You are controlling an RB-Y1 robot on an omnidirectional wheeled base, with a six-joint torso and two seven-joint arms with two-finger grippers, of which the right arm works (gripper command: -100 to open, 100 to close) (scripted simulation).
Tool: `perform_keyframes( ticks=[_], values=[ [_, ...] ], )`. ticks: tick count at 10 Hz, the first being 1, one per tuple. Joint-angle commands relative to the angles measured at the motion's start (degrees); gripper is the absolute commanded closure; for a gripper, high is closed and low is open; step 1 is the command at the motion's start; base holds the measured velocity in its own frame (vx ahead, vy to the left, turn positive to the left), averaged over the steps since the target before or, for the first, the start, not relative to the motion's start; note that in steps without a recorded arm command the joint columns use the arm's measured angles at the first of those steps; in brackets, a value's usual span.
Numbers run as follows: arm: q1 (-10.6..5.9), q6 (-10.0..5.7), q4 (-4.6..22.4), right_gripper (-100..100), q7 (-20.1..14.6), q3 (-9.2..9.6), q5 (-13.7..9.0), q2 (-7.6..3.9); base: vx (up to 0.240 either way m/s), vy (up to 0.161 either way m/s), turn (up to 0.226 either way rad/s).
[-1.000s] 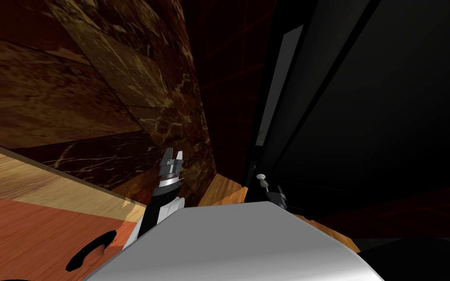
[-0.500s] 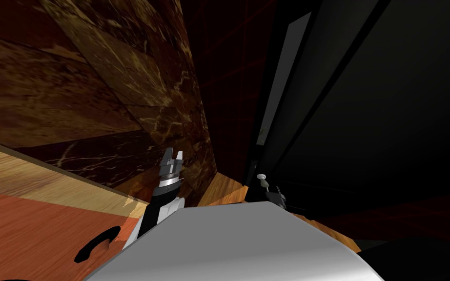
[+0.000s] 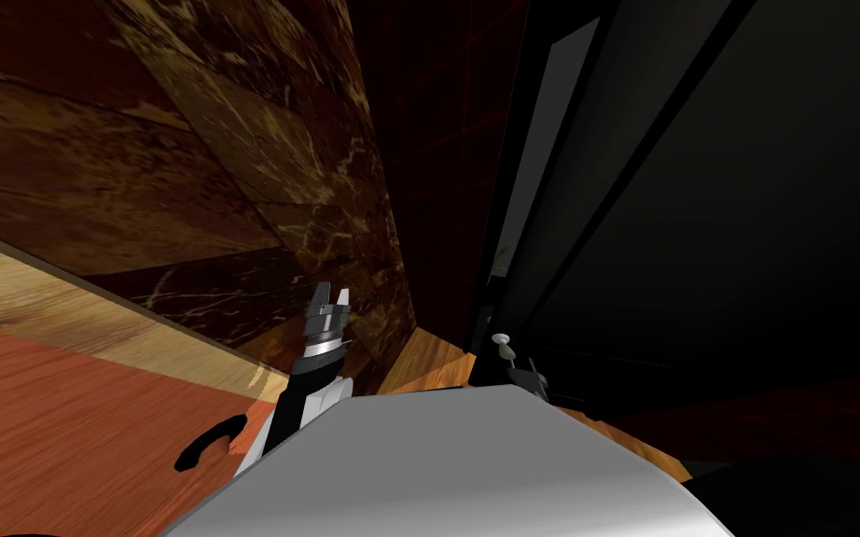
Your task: Pull the door open
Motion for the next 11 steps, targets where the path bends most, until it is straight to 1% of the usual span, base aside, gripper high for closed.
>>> perform_keyframes(
  ticks=[1,2,4,5,8,10,11],
  values=[
    [-1.27,-1.03,-0.4,-100,-1.4,1.77,0.4,1.12,-0.045,-0.012,0.024],
    [-1.27,-1.03,-0.4,-100,-1.4,1.77,0.4,1.12,-0.013,-0.011,0.0],
    [-0.78,-1.3,-1.3,-100,-5.0,3.2,-1.4,1.07,-0.052,-0.009,0.095],
    [-0.78,-1.3,-1.3,-100,-5.6,3.2,-1.4,1.07,-0.064,-0.015,0.034],
    [-0.78,-1.3,-1.3,-100,-5.6,3.2,-1.4,1.07,-0.017,0.006,-0.009],
    [-0.32,-1.57,-2.1,-100,-9.2,4.57,-3.1,1.02,-0.045,-0.007,0.083],
    [-0.32,-1.57,-2.1,-100,-9.6,4.57,-3.1,1.02,-0.061,-0.014,0.032]
  ],
)
